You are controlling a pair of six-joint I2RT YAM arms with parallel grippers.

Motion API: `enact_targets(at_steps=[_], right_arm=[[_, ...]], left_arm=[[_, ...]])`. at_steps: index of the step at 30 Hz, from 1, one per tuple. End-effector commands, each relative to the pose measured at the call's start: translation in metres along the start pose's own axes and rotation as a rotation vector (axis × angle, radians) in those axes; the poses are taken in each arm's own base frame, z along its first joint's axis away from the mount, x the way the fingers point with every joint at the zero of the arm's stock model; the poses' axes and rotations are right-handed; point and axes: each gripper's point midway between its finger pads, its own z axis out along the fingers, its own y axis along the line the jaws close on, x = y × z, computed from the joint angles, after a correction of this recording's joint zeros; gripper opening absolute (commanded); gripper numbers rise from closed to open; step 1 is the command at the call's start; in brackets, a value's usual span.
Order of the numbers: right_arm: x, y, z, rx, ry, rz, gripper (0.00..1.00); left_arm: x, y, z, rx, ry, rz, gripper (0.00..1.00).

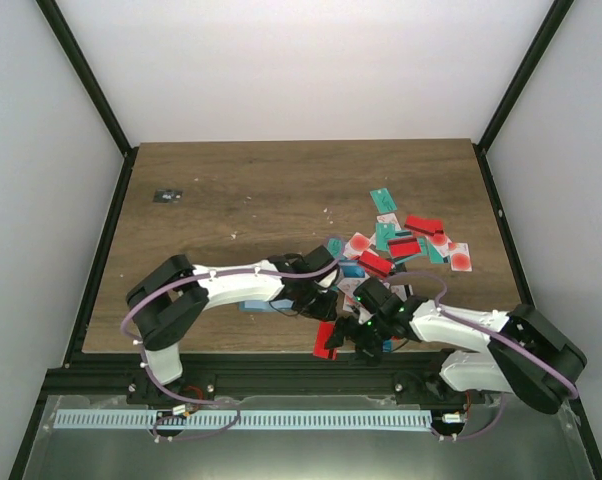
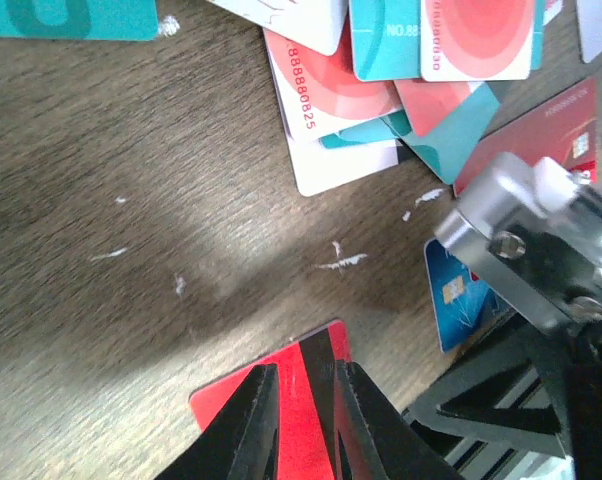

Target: Put the credit cards into the card holder

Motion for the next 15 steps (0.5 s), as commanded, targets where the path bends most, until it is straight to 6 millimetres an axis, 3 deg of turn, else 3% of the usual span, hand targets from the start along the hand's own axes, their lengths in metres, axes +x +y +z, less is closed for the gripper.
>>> enact_targets(at_steps=[1,10,15], right_arm=[[-0.005,0.011,0.005,-0.070,-0.024,-0.034,0.81],[-0.011,0.008,0.012,-0.124,-0.056,-0.043,0.77],[-0.016,0.008,0.016,-0.142,-0.073,-0.053,0.75]], left_arm=[[0.006,0.007,-0.012,-0.046,-0.001,-0.014,0.17],[0.041,0.035,0.001,-0.090,0.084,-0.072,0.12],[0.063,0.036,0.014,-0.038,0.145,-0.086,0.11]])
